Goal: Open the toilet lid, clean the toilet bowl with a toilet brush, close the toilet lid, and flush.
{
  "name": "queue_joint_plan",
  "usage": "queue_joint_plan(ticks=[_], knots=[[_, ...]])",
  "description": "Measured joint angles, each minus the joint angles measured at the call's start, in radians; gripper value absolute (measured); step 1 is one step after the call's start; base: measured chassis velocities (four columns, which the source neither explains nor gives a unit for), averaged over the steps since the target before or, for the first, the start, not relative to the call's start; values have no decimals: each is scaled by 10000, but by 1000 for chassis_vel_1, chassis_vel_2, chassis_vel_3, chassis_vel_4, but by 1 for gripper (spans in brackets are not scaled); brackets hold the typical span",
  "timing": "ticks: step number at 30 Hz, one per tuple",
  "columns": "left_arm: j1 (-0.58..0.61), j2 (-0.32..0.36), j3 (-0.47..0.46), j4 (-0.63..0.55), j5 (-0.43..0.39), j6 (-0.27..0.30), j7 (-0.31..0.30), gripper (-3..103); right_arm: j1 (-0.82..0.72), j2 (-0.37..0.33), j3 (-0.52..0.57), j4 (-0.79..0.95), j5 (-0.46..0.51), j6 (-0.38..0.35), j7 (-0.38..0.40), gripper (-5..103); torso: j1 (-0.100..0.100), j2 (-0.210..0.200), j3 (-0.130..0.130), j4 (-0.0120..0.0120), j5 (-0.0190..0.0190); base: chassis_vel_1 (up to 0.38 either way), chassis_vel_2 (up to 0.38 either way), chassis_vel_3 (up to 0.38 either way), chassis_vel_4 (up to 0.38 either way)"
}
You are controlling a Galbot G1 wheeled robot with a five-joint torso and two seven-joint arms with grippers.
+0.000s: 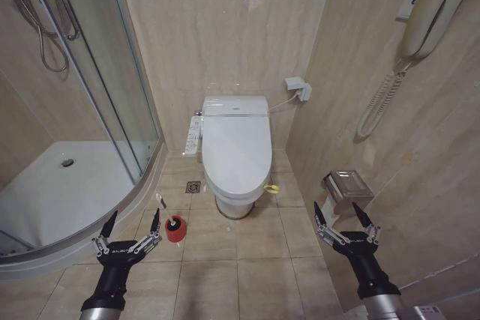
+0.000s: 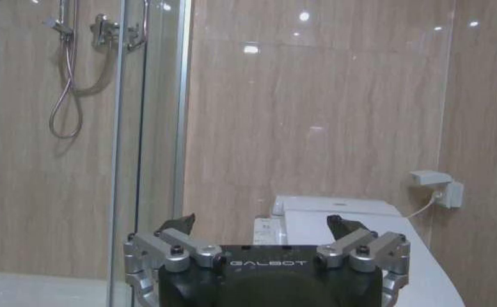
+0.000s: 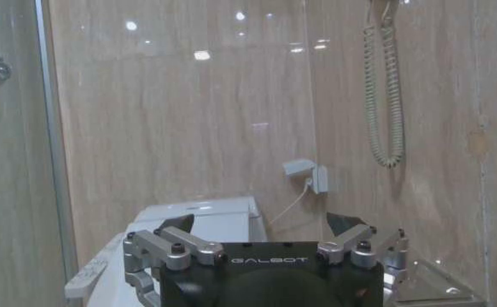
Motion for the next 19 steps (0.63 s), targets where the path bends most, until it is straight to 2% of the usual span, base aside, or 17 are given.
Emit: queue_joint_plan(ticks=[19], knots=[[0, 0, 0, -1, 0, 0, 0, 100, 0, 0, 0, 0, 1, 0, 0, 100, 0, 0, 0, 0, 0, 0, 0, 0, 0]])
